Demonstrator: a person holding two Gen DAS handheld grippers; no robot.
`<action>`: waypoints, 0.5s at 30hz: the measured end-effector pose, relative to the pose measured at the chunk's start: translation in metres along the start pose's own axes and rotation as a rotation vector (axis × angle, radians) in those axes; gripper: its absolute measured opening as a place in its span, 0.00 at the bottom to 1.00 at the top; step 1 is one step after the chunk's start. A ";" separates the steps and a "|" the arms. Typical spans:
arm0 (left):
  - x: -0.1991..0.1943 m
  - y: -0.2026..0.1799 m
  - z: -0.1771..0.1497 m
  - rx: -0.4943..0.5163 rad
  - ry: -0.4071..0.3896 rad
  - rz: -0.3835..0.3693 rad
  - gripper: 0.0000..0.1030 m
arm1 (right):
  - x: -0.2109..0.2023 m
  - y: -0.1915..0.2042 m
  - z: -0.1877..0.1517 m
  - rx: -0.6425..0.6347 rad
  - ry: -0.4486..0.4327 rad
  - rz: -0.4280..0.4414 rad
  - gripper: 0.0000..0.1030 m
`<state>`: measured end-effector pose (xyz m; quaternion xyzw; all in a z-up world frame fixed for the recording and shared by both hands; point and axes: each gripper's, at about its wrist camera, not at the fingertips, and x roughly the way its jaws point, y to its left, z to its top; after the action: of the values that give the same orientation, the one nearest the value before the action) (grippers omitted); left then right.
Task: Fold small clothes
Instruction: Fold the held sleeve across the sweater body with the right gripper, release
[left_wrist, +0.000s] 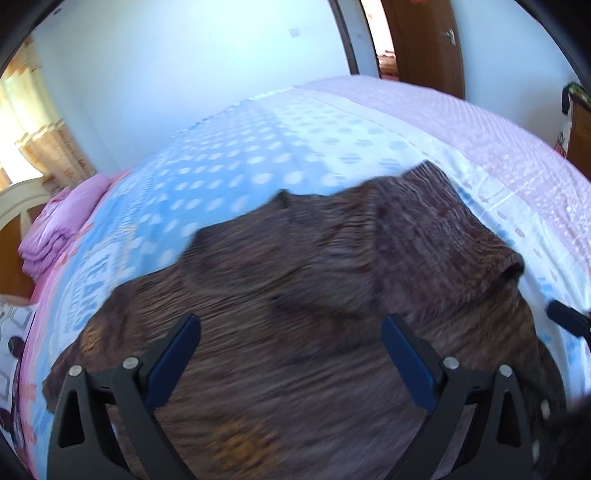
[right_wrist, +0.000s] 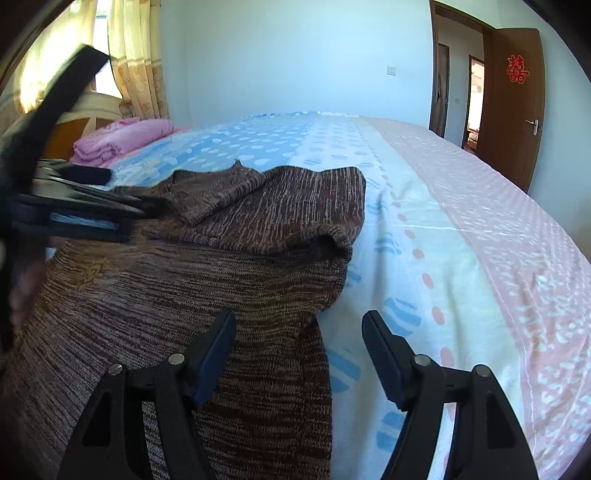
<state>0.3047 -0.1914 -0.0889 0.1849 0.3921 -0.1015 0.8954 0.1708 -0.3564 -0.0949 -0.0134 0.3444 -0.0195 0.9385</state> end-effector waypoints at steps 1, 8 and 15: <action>0.005 -0.002 -0.001 0.002 0.012 -0.008 0.98 | -0.002 -0.001 -0.001 0.008 -0.017 0.011 0.69; 0.052 0.028 0.038 -0.003 0.014 0.355 1.00 | -0.001 -0.023 -0.004 0.125 -0.047 0.103 0.70; 0.042 0.104 0.016 -0.263 0.098 0.225 0.92 | 0.003 -0.018 -0.003 0.105 -0.039 0.078 0.70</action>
<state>0.3776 -0.1044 -0.0836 0.1137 0.4219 0.0605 0.8975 0.1709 -0.3746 -0.0984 0.0490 0.3249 -0.0006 0.9445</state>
